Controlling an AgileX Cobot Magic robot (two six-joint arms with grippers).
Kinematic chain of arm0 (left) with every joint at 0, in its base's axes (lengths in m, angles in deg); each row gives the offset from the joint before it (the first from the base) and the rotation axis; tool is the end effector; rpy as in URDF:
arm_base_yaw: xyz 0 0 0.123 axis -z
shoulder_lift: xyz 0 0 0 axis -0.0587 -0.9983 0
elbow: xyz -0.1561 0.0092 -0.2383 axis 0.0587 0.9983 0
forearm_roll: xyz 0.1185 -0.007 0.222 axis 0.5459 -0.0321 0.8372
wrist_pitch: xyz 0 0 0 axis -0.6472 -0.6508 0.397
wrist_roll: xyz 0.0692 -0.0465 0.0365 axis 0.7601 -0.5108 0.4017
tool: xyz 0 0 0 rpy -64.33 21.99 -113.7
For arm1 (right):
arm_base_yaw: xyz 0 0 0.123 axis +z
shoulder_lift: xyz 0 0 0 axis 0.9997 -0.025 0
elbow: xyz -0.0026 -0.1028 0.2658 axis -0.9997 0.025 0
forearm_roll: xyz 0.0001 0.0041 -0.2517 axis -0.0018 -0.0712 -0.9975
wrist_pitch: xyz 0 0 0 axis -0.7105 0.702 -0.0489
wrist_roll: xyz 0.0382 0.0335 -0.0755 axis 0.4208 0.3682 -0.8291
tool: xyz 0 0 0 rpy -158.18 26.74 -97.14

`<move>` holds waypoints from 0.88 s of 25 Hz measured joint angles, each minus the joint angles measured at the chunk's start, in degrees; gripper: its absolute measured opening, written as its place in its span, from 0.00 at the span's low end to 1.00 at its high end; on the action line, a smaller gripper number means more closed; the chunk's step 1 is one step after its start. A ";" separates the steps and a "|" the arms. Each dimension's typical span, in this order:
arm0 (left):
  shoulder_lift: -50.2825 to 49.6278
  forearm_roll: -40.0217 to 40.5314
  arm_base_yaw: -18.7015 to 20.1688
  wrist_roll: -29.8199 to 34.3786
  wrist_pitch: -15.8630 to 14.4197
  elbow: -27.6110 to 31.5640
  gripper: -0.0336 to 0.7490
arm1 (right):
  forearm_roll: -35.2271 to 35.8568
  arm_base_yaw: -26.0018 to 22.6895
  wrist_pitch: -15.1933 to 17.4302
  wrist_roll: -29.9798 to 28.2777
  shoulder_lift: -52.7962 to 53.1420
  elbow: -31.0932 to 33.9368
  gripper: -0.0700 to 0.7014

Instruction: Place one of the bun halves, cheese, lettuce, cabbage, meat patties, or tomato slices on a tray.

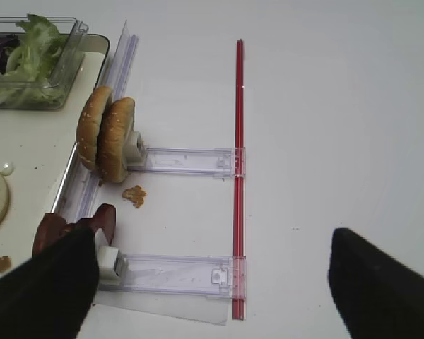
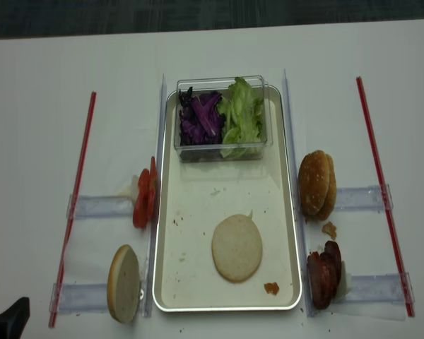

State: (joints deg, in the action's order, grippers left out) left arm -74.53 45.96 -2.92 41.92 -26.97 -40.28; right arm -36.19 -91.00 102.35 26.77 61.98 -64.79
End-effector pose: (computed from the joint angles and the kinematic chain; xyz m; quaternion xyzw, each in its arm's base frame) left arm 0.0169 -0.0010 0.2633 0.0176 0.9211 -0.0008 0.3889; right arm -0.0072 0.0107 0.2622 -0.0213 0.8760 0.0323 0.4807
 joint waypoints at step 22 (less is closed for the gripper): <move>10.91 0.59 -0.03 0.00 -0.93 0.00 0.55 | 0.00 0.00 0.00 0.00 0.00 0.00 0.98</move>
State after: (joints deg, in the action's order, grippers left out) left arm -63.61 46.56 -2.96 41.92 -27.90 -40.28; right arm -36.19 -91.00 102.35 26.77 61.98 -64.79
